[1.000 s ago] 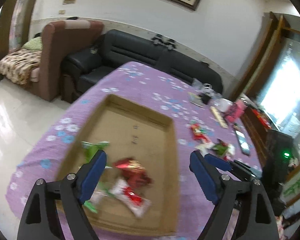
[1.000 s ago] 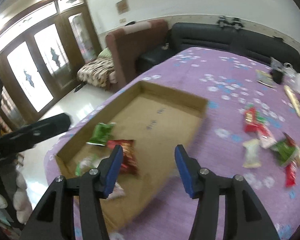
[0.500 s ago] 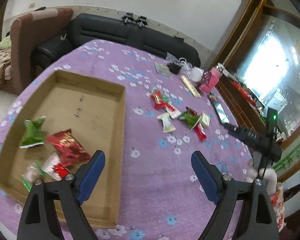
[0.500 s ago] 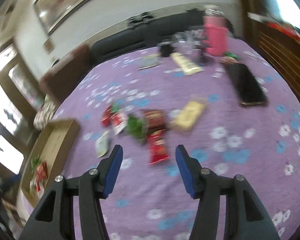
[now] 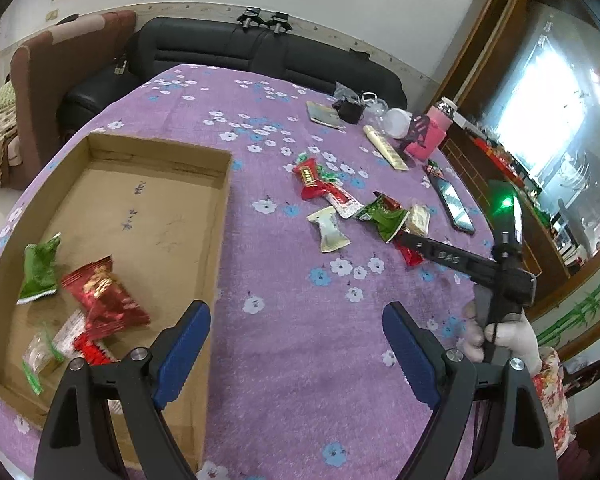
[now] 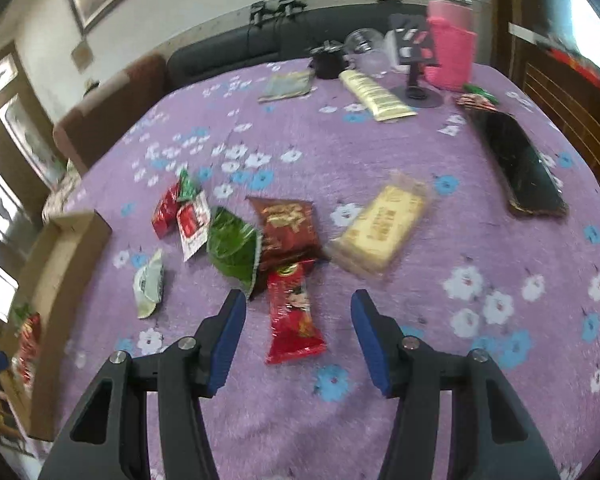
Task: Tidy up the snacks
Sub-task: 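Grasp a red packet with the right tool while the left tool grasps a white packet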
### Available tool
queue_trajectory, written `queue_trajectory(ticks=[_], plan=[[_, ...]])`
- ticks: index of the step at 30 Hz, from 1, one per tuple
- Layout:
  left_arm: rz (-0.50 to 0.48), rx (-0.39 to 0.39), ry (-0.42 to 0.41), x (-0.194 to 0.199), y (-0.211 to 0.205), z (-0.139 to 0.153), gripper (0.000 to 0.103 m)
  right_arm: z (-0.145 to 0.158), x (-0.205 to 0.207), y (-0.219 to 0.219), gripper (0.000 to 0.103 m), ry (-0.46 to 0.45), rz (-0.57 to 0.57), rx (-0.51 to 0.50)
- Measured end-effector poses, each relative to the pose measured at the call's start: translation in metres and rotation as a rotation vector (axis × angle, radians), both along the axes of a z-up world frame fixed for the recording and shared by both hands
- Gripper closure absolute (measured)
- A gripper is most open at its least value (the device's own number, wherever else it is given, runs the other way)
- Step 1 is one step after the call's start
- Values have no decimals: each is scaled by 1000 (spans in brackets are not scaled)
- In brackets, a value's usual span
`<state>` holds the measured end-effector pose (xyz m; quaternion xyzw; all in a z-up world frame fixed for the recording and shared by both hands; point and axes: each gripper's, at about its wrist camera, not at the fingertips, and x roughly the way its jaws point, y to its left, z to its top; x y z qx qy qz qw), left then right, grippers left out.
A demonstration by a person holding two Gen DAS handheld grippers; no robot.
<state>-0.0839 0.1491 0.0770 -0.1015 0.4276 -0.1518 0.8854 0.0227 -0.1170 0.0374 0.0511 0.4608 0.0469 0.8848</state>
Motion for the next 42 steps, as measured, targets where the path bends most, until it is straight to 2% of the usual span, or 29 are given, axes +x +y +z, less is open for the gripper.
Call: queue_trajectory(ticks=[3,4,6,8,15,20,24,27,28,29,30,31,32,36,42], plan=[[-9,10,8,11,-14,-3,13,-7,5,4,55,5,9,-18],[-9,10,13,16,-18,-4,13,-9,6,5,62,10,10,-18],[-7,2,25,30,-30,-8,13,-11,6,4,69,-5,6,-40],[-2,-6,45,45,-41,-13,13,-12,5,3,84,-15,1,-57],[11,4,126,102,-72,-37,13,-7,-4,-14,85,-23,-45,-11],[18,117,99,127,-93,-51,13,-4,-4,-27,84,-8,-75,32],[-17,198,119,133,-106,-68,13,-2,-5,-33,84,-5,-89,62],[-40,258,72,130,-114,-70,13,2,-7,-35,84,-20,-99,71],[-53,274,58,129,-116,-70,18,3,-7,-35,84,-24,-101,74],[-64,301,40,128,-119,-70,39,4,-8,-36,84,-29,-105,78],[-74,337,24,126,-122,-71,46,5,-9,-37,84,-32,-108,79],[-84,344,6,124,-124,-70,67,5,-8,-37,84,-32,-110,80],[-105,331,2,122,-124,-70,79,5,-8,-37,84,-32,-112,80],[-112,311,1,118,-123,-65,79,3,-7,-39,84,-27,-120,82],[-107,228,-31,99,-110,-41,80,4,-9,-42,84,-46,-121,105]])
